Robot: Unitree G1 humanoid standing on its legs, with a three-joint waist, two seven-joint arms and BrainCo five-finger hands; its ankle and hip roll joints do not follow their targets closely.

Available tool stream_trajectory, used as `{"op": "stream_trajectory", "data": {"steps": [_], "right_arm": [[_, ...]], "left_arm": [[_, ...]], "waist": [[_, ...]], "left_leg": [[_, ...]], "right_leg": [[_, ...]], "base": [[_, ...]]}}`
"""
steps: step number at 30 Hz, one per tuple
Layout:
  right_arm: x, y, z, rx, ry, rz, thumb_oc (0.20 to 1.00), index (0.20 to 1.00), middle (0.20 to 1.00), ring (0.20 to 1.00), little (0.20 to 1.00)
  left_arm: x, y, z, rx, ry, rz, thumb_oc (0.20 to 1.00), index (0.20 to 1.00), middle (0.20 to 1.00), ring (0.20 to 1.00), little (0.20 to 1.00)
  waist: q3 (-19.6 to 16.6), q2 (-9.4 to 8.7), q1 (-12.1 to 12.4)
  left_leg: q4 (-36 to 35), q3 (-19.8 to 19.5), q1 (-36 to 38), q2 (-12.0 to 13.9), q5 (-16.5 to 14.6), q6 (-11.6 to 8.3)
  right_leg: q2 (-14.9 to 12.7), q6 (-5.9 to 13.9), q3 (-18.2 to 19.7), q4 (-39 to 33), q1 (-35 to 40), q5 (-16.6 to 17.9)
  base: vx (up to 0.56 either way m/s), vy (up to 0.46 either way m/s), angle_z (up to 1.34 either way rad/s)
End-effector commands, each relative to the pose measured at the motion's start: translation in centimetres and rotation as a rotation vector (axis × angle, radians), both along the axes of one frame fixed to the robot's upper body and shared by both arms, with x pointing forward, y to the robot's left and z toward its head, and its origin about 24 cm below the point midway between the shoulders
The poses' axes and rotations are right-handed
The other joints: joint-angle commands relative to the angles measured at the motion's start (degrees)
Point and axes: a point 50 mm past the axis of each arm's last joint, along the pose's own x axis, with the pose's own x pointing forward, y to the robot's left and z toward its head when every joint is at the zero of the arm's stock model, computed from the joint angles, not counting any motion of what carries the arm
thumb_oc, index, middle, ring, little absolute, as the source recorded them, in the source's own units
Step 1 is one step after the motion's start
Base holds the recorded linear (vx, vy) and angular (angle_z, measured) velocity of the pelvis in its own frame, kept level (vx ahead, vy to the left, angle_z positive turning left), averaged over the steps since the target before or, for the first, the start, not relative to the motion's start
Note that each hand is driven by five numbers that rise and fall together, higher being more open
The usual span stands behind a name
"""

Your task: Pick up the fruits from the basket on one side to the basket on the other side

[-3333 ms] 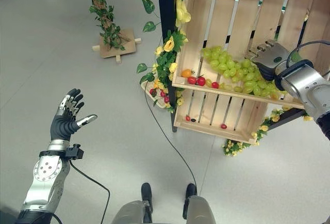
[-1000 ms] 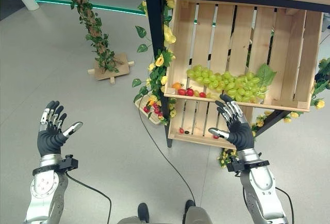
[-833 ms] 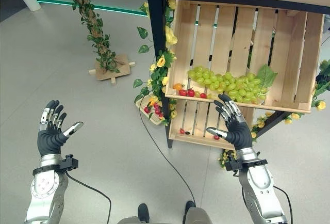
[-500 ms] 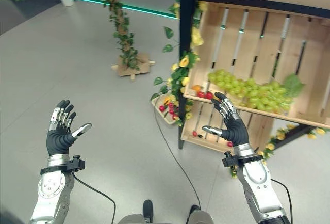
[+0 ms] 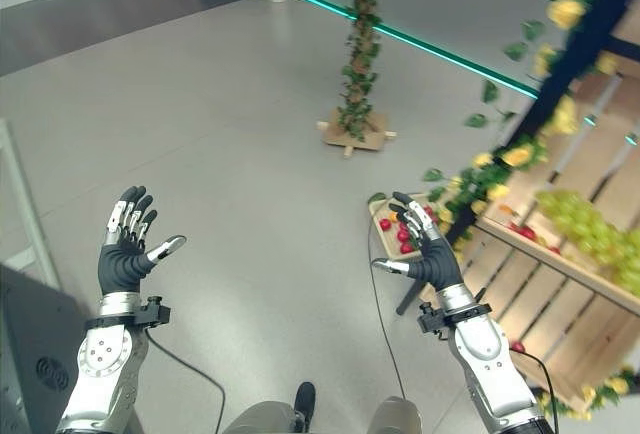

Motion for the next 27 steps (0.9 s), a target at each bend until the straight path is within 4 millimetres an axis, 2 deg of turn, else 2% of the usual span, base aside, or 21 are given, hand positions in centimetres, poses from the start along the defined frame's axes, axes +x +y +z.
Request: {"op": "stream_trajectory", "data": {"steps": [1,2,4,6,13,15,16,17,18,19,21,22,24,25,26,27], "right_arm": [[0.6,-0.1,3.1,-0.013,-0.165,0.031,1.000,1.000,1.000,1.000,1.000],[0.5,-0.4,3.1,-0.009,-0.161,0.019,1.000,1.000,1.000,1.000,1.000],[0.4,-0.9,2.6,-0.002,-0.145,-0.009,1.000,1.000,1.000,1.000,1.000],[0.4,-1.0,2.6,0.002,-0.147,-0.018,1.000,1.000,1.000,1.000,1.000],[0.2,-2.2,2.9,0.007,-0.161,-0.069,1.000,1.000,1.000,1.000,1.000],[0.1,-3.0,3.8,-0.013,-0.207,-0.106,1.000,1.000,1.000,1.000,1.000],[0.2,-3.2,4.2,-0.022,-0.225,-0.116,1.000,1.000,1.000,1.000,1.000],[0.2,-3.6,4.5,-0.028,-0.241,-0.134,1.000,1.000,1.000,1.000,1.000],[0.2,-3.8,4.6,-0.032,-0.252,-0.151,1.000,1.000,1.000,1.000,1.000],[0.2,-4.0,4.8,-0.056,-0.269,-0.180,1.000,1.000,1.000,1.000,1.000],[0.3,-4.0,4.9,-0.056,-0.271,-0.181,1.000,1.000,1.000,1.000,1.000],[0.4,-4.1,4.9,-0.075,-0.277,-0.200,1.000,1.000,1.000,1.000,1.000],[0.2,-4.3,4.9,-0.077,-0.274,-0.196,1.000,1.000,1.000,1.000,1.000],[0.1,-4.5,4.6,-0.069,-0.260,-0.197,1.000,1.000,1.000,1.000,1.000],[0.1,-4.5,4.6,-0.069,-0.261,-0.197,1.000,1.000,1.000,1.000,1.000],[0.0,-4.6,4.5,-0.062,-0.256,-0.202,1.000,1.000,1.000,1.000,1.000]], "left_arm": [[0.4,-0.4,2.2,0.028,-0.129,-0.043,1.000,1.000,1.000,1.000,1.000],[0.5,-0.5,2.2,0.024,-0.132,-0.049,1.000,1.000,1.000,1.000,1.000],[0.5,-0.8,2.0,0.020,-0.127,-0.054,1.000,1.000,1.000,1.000,1.000],[0.5,-0.8,2.0,0.009,-0.129,-0.047,1.000,1.000,1.000,1.000,1.000],[0.2,-0.9,2.0,-0.009,-0.127,-0.065,1.000,1.000,1.000,1.000,1.000],[0.5,-1.2,2.2,-0.017,-0.137,-0.085,1.000,1.000,1.000,1.000,1.000],[0.7,-1.4,2.4,-0.017,-0.143,-0.095,1.000,1.000,1.000,1.000,1.000],[0.9,-1.6,2.6,-0.022,-0.153,-0.104,1.000,1.000,1.000,1.000,1.000],[1.2,-1.9,2.7,-0.025,-0.159,-0.113,1.000,1.000,1.000,1.000,1.000],[1.5,-2.0,2.9,-0.018,-0.162,-0.116,1.000,1.000,1.000,1.000,1.000],[1.5,-2.0,2.9,-0.018,-0.163,-0.116,1.000,1.000,1.000,1.000,1.000],[1.6,-2.3,3.0,-0.017,-0.165,-0.142,1.000,1.000,1.000,1.000,1.000],[1.4,-2.3,3.4,0.013,-0.178,-0.156,1.000,1.000,1.000,1.000,1.000],[1.3,-2.3,3.5,0.022,-0.182,-0.169,1.000,1.000,1.000,1.000,1.000],[1.3,-2.3,3.5,0.022,-0.183,-0.169,1.000,1.000,1.000,1.000,1.000],[1.3,-2.2,3.6,0.021,-0.187,-0.171,1.000,1.000,1.000,1.000,1.000]], "waist": [[-1.1,-0.89,-2.6],[-1.1,-1.37,-2.8],[-2.0,-2.60,-2.0],[-2.3,-2.68,-1.9],[-3.2,-3.15,-0.8],[-2.0,-2.81,-1.0],[-1.5,-2.48,-1.5],[-0.9,-2.00,-2.3],[-0.2,-1.62,-3.0],[0.7,-1.12,-4.3],[0.6,-1.03,-4.1],[0.5,-0.87,-5.0],[0.6,-1.81,-5.1],[0.4,-2.48,-5.3],[0.4,-2.49,-5.4],[0.4,-2.70,-5.6]], "left_leg": [[-2.3,-3.1,7.9,-3.8,-6.0,-1.01],[-1.6,-4.3,7.4,-4.4,-5.9,-1.20],[-1.1,-6.7,6.3,-5.1,-5.9,-2.14],[-1.2,-7.4,5.9,-4.7,-5.6,-2.67],[0.0,-9.7,2.9,-3.5,-4.6,-5.38],[0.2,-8.9,0.1,-2.4,-3.1,-6.44],[-0.1,-7.1,-1.3,-1.7,-2.2,-6.52],[-0.7,-2.0,-3.1,-0.2,-1.1,-6.63],[-0.6,4.8,-5.4,1.7,0.1,-6.72],[0.0,16.9,-7.9,5.5,1.3,-6.62],[0.0,17.0,-8.3,5.6,1.5,-6.63],[1.8,23.1,-7.5,8.6,0.6,-7.20],[6.9,22.4,-7.1,9.3,-2.9,-7.15],[7.8,23.5,-4.7,10.7,-5.4,-7.20],[7.8,23.4,-4.9,10.6,-5.1,-7.16],[8.2,24.7,-3.5,12.1,-5.9,-7.48]], "right_leg": [[2.5,1.31,8.1,-11.1,0.9,6.9],[3.7,1.03,9.9,-12.7,1.4,6.6],[3.3,0.52,8.5,-16.7,4.4,5.9],[3.5,0.49,8.2,-18.3,5.3,6.0],[2.1,-0.84,1.3,-25.5,8.7,6.3],[1.3,-1.09,-3.0,-26.4,9.4,5.4],[1.0,-1.06,-4.1,-26.6,9.3,5.1],[0.6,-0.92,-5.5,-27.0,9.4,4.9],[-0.1,-0.51,-6.9,-27.4,9.4,4.9],[-1.3,0.04,-9.5,-27.6,9.0,5.3],[-1.1,0.01,-9.4,-27.7,8.7,5.7],[-2.7,0.43,-13.3,-27.4,8.3,5.8],[-4.2,-0.15,-15.8,-27.2,8.5,5.8],[-5.0,-0.23,-17.6,-27.1,8.9,5.3],[-5.0,-0.26,-17.7,-27.2,8.8,5.6],[-5.6,-0.17,-18.9,-27.1,9.1,5.3]], "base": [[0.02,-0.080,1.23],[0.02,-0.096,1.38],[0.01,-0.192,1.49],[0.01,-0.169,1.27],[-0.01,-0.193,0.55],[-0.12,-0.163,0.69],[-0.17,-0.057,1.16],[-0.18,-0.011,1.65],[-0.25,0.006,1.64],[-0.20,0.009,1.48],[-0.12,-0.018,1.24],[-0.15,-0.073,1.16],[-0.15,-0.075,1.14],[-0.07,-0.018,0.97],[-0.05,0.018,0.63],[-0.05,0.039,0.60]]}}
